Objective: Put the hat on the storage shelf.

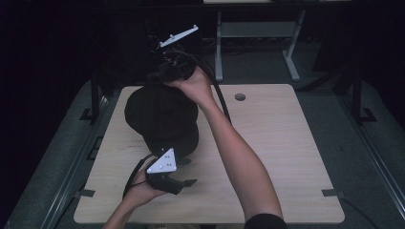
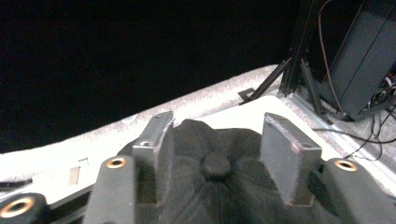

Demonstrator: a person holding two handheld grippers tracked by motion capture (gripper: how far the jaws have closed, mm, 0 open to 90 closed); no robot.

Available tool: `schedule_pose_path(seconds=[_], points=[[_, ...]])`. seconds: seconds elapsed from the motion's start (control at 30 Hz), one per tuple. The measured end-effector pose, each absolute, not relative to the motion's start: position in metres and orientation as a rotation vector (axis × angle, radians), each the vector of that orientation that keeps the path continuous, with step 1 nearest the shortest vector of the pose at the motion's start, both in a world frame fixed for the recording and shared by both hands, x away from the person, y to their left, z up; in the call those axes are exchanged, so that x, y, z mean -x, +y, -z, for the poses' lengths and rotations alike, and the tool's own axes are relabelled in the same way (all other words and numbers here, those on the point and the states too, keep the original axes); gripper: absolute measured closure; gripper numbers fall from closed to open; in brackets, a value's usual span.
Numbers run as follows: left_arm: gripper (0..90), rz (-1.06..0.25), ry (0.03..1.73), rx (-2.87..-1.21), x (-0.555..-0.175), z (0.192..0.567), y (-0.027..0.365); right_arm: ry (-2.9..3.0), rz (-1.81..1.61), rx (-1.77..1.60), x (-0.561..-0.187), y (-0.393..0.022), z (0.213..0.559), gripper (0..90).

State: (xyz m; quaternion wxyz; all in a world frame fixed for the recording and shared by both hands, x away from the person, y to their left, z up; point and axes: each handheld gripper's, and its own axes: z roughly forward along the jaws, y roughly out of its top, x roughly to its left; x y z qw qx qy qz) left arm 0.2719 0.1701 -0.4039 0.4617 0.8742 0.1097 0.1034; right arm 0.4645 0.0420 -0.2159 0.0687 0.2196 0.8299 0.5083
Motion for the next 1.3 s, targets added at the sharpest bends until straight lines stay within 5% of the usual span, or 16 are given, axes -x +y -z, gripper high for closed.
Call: schedule_pose_path(seconds=[0.43, 1.3], points=[[33.1, -0.254, 0.305, -2.139, -0.269, 0.404, 0.173, 2.46, -1.592, -0.675, -0.44, -0.012, 0.214, 29.9], [30.9, -0.235, 0.329, -2.117, -0.274, 0.405, 0.175, 2.423, -1.518, -0.818, -0.404, -0.12, 0.238, 24.5]])
